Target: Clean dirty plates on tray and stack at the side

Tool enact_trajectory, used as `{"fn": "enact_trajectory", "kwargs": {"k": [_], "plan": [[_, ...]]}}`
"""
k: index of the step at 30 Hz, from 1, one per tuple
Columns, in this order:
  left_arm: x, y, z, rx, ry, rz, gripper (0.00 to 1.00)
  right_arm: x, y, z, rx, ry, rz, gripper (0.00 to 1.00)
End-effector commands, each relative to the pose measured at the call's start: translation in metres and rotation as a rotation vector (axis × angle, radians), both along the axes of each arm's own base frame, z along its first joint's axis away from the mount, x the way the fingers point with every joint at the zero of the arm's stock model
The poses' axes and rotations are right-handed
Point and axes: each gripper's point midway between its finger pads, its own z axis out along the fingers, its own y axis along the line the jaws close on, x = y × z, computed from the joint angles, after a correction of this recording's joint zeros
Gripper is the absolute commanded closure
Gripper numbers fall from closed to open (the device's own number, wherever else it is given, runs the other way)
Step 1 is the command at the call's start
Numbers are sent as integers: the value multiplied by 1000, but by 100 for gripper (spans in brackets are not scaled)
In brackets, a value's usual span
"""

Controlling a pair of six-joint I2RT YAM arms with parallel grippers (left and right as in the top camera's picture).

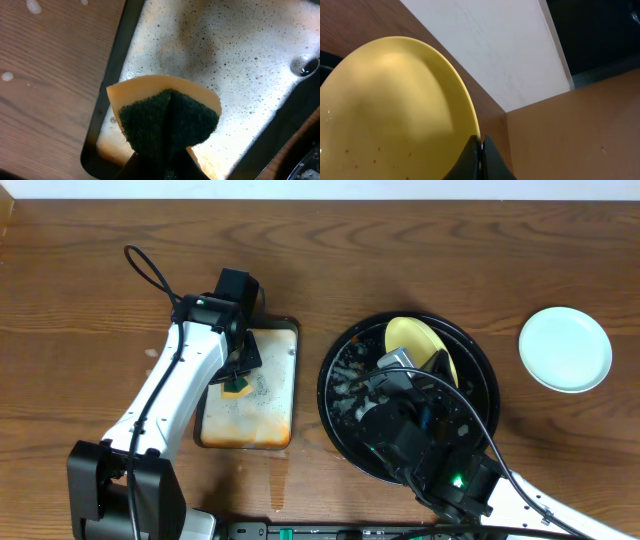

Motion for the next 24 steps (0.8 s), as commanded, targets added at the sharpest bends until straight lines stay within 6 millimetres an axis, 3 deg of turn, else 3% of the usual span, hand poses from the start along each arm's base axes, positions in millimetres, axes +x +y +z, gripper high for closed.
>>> {"fn": "enact_trajectory", "kwargs": {"k": [1,15,24], "plan": [[-2,2,-1,8,10,-10,85,-3,-3,6,-7,-23,-18,99],[-2,2,-1,7,10,-10,85,-2,-2,4,35,-28,-16,99],[-3,-2,-2,-17,15,-12,86,4,5,-43,317,152,34,99]]}}
